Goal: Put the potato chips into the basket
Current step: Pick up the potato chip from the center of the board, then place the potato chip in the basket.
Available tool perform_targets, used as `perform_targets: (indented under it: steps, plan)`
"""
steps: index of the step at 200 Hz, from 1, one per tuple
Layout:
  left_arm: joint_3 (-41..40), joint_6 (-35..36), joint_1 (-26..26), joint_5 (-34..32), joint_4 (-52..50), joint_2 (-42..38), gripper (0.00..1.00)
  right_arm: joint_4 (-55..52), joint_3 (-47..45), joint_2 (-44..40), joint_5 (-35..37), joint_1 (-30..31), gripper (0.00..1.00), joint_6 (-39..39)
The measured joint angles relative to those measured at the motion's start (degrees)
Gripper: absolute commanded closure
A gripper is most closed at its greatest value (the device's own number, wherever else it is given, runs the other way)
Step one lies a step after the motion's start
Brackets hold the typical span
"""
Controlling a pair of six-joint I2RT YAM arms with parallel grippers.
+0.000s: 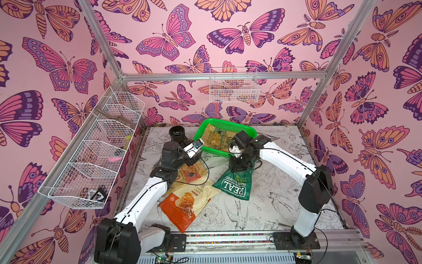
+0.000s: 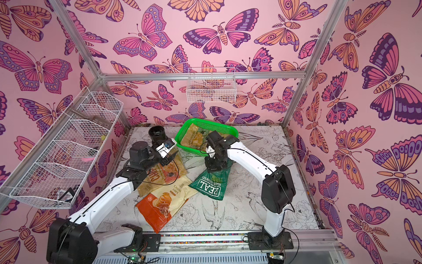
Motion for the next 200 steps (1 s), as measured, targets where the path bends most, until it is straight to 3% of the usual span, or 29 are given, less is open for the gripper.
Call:
perform_targets:
  steps: [47,100,141,167,200]
  plan:
    - [-0.02,0.0,0.11,-0.94,0.52,0.0,0.32,3.54,-0.02,-0.9,-5.75,-3.1,1.0,3.72]
    - [-0.17,0.0,0.37,-1.51,0.52,-0.11,0.32,16.2,0.09,-1.44,-11.04,-7.82,1.0,11.04]
    - [-0.2,-0.02,0.42,-1.49,0.76,-0.24,0.32,25.03,1.77,-1.44,-8.02,-11.02,1.0,17.09]
    - [-0.2,-0.04,0.44,-1.49,0.94,-0.24,0.32,35.82,0.37,-0.26,-4.55,-12.87,1.0,25.44]
    - [-0.2,-0.04,0.44,-1.49,0.94,-0.24,0.31,49.59,0.55,7.23,-0.55,-13.84,1.0,36.7]
